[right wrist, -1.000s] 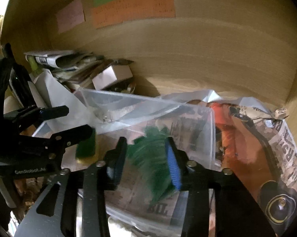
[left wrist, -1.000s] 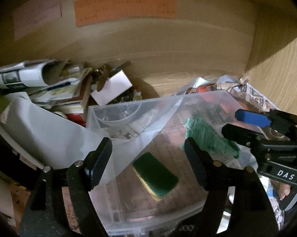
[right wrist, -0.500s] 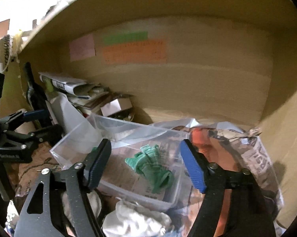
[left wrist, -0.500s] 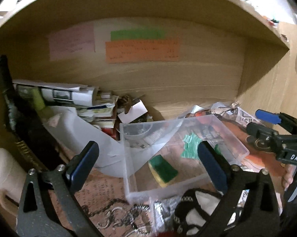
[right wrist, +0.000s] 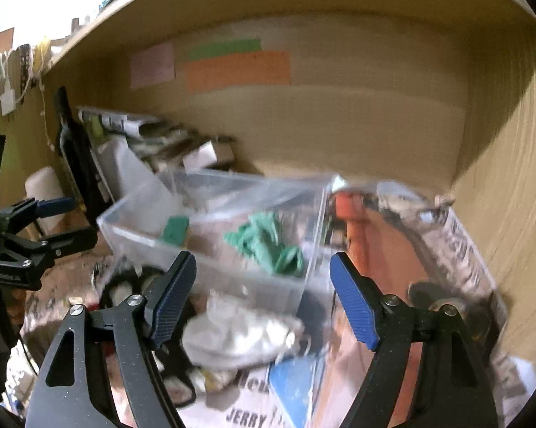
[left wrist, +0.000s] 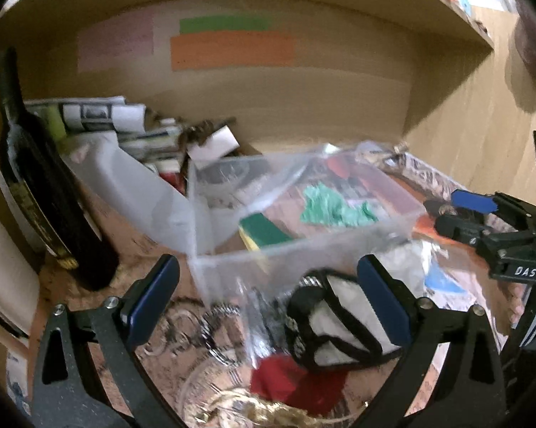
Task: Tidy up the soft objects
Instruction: 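Grasp the black eye mask with the left tool while the right tool grasps the white cloth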
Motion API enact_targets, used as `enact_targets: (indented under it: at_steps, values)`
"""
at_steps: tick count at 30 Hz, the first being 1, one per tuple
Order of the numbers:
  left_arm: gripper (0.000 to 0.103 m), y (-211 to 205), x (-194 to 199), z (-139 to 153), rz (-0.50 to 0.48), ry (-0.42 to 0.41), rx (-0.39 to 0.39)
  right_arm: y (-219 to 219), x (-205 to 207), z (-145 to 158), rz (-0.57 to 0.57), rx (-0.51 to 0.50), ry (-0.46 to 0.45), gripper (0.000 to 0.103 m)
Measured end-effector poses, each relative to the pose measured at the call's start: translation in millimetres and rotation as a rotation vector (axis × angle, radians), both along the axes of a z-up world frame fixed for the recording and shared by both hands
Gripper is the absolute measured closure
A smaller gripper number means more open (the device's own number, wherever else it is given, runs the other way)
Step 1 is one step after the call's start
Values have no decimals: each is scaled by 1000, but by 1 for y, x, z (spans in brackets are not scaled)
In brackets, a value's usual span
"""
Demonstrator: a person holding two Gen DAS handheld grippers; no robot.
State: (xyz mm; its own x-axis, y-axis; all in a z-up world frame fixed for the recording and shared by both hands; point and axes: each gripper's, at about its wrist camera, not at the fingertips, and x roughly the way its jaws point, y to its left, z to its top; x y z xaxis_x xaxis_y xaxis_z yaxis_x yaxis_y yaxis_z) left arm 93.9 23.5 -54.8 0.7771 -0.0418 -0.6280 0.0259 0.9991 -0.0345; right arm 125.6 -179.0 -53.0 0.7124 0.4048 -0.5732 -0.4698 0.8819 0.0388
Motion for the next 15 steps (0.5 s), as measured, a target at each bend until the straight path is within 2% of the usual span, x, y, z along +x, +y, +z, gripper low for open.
enact_targets:
  at_steps: [1,5,7,9,15]
  values:
    - [2,-2,-1,-4,-4,7,-3,-1,-2,-4,0,-7,12,28]
    - [25,-7,-5,-18,-30,46,-25,-3,-5,-23,-2,-8,77,28]
    - [31,-8,-4,-24,-42,64,-45,-4,-6,-31,1,9,113,28]
    - [41,-8,-3,-28,-50,76,-54,-3,-7,-38,8,17,137,28]
    - [53,-10,-2,-41,-72,116,-78,5,-5,-50,22,20,180,28]
